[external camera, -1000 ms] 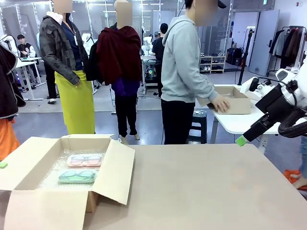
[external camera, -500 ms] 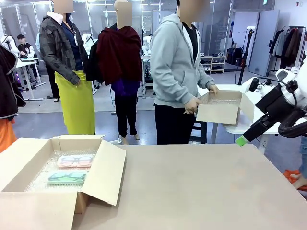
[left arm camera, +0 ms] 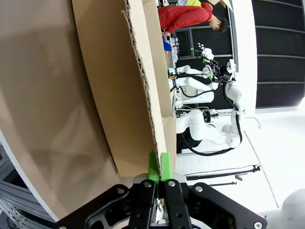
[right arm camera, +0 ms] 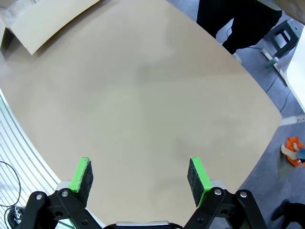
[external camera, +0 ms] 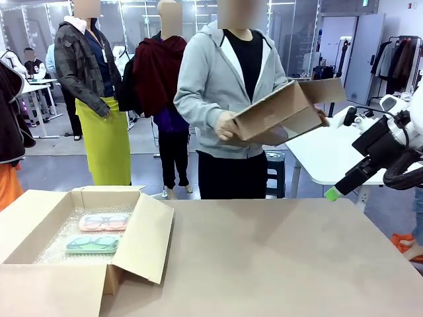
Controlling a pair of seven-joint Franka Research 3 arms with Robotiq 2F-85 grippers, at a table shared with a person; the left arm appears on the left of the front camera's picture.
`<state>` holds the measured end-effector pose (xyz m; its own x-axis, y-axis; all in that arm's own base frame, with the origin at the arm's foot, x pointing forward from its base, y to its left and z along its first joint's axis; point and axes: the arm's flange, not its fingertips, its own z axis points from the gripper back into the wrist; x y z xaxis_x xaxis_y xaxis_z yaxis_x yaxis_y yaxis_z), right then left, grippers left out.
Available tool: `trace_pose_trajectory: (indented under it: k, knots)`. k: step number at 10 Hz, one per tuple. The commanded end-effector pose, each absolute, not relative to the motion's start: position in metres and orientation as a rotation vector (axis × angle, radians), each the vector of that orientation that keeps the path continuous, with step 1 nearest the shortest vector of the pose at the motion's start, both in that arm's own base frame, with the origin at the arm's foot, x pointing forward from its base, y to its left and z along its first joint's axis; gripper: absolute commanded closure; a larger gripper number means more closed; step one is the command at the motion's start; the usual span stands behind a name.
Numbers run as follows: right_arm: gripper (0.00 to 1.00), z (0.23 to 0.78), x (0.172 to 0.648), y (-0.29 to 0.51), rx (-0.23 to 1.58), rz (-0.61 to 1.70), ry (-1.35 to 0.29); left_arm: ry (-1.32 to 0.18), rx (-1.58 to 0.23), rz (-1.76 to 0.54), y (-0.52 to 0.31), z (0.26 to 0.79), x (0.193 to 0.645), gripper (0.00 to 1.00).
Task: Pack the glasses set securely to prepare it for shipping.
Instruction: Position the Package Box on the left side of the table.
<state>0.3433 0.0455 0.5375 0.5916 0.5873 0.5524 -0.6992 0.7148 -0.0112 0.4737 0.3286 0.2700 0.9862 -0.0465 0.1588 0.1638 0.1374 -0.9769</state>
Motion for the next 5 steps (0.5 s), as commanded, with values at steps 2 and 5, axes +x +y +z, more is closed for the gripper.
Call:
trace_pose_trajectory:
  k: [2, 5]
  knots:
    - [0.0, 0.5367, 0.341, 0.0468, 0.214, 0.757, -0.555, -0.101, -1.424, -0.152, 0.3288, 0.2708, 0.4739, 0.98]
    - [0.0, 0.5367, 0.341, 0.0468, 0.214, 0.757, -0.555, -0.101, -1.424, -0.152, 0.3288, 0.2708, 0.4739, 0.98]
